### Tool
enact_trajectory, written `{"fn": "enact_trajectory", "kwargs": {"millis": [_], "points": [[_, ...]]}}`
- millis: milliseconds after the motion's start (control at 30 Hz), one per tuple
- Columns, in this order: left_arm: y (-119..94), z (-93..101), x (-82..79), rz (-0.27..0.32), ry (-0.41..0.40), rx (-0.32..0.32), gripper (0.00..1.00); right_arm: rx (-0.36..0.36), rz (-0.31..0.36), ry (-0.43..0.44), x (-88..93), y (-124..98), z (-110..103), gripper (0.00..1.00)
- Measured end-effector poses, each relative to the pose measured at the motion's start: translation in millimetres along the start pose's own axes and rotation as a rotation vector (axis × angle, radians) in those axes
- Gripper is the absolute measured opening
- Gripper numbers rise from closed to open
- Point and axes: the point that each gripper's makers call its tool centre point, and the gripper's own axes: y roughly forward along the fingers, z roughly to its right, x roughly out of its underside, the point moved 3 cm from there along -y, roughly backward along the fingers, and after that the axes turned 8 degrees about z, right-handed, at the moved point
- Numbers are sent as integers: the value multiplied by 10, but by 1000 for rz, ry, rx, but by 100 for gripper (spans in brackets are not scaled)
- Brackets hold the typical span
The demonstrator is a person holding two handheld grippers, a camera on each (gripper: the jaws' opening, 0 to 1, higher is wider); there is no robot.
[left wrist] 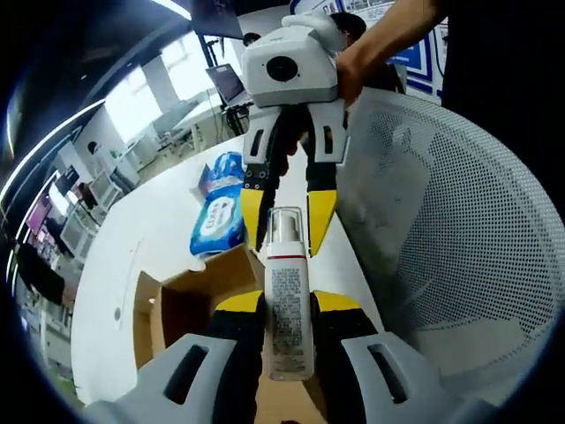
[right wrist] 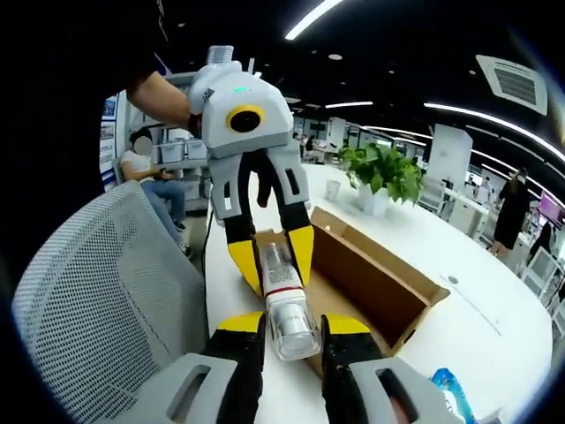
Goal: Operate the shoe box by opening the lid, removing the specified soft item, and placing it in the target area until the item is outside and the box remains undamaged.
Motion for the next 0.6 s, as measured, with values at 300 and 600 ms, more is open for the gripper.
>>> {"fn": "enact_trajectory", "kwargs": {"millis": [300,600], "points": [[9,-2,32,9,-39,34,20,-42,-14,28,-45,15,-57,16],[50,-33,26,0,-70,6,23,-5,0,96,-29,-5,-25,15]]}}
